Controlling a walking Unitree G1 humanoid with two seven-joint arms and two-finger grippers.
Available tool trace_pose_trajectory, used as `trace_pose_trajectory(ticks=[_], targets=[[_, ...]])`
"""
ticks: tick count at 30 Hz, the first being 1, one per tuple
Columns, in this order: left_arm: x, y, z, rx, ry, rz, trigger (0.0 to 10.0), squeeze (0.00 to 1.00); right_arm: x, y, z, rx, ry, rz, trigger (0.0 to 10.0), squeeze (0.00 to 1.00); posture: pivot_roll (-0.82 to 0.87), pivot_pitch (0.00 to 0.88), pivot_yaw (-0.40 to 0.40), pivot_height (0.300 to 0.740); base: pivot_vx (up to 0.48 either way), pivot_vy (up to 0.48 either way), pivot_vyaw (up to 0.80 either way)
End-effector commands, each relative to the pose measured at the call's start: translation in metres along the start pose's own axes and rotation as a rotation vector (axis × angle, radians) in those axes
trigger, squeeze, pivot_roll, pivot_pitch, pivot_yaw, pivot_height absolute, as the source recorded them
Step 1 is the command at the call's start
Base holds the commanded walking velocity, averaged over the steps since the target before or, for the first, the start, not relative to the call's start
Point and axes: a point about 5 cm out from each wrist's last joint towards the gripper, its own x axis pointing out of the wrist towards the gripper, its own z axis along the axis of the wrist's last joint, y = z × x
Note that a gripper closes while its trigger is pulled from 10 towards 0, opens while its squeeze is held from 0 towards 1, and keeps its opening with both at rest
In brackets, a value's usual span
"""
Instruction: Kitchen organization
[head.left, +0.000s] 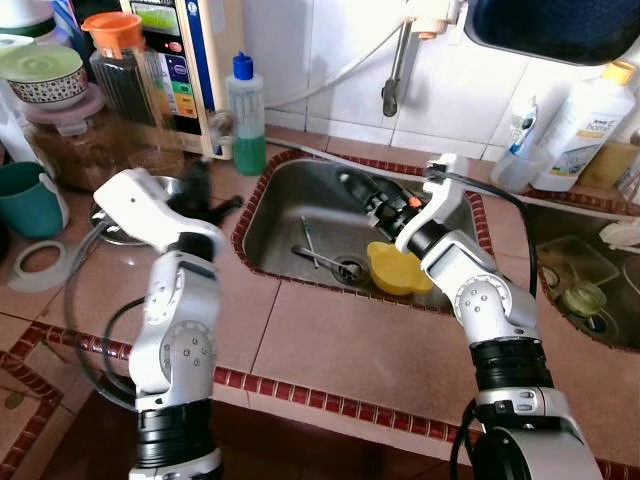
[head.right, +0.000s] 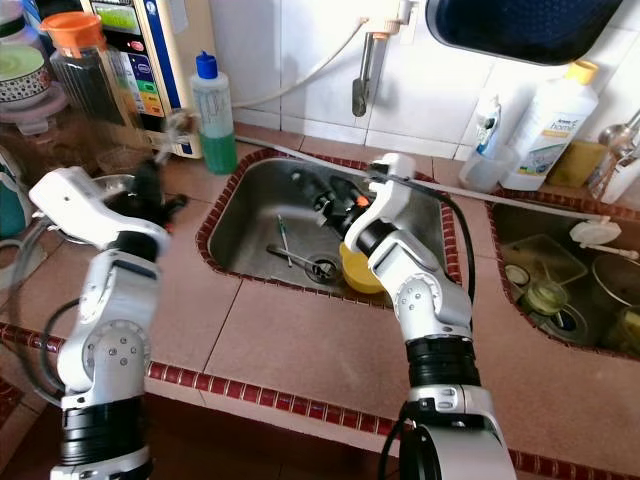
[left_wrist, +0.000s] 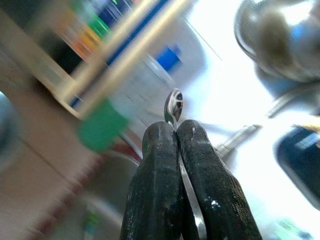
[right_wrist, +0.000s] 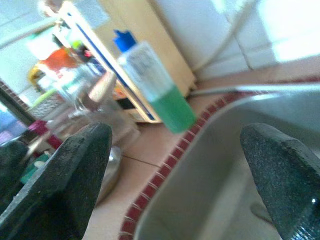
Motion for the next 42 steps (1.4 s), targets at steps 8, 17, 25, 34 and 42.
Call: trace_pose_trajectory(ticks=[8, 17, 25, 34, 42], targets=[[-0.002, -0.028, -0.019, -0.145, 0.153, -0.198, 0.0, 0.0, 0.008, -0.004, 0.008, 0.274, -0.087, -0.057, 10.0, 0.0, 0.1, 0.037, -0.022, 0.74, 0.0, 0.0, 0.0], [-0.005, -0.032, -0.032, -0.194, 0.235, -0.241, 0.0, 0.0, 0.012, 0.027, 0.006, 0.392, -0.025, 0.18, 10.0, 0.0, 0.09, 0.043, -0.024, 0.74, 0.0, 0.0, 0.0], [-0.012, -0.043, -0.041, -0.23, 0.286, -0.29, 0.0, 0.0, 0.012, 0.036, 0.001, 0.405, 0.006, 0.252, 10.0, 0.0, 0.1, 0.046, -0.025, 0.74, 0.0, 0.0, 0.0], [-0.017, -0.049, -0.045, -0.241, 0.319, -0.325, 0.0, 0.0, 0.015, 0.037, -0.002, 0.382, 0.002, 0.251, 0.0, 0.0, 0.1, 0.045, -0.027, 0.74, 0.0, 0.0, 0.0], [-0.02, -0.047, -0.045, -0.24, 0.33, -0.323, 0.0, 0.0, 0.017, 0.029, 0.001, 0.353, -0.033, 0.18, 0.0, 0.0, 0.1, 0.047, -0.027, 0.74, 0.0, 0.0, 0.0]])
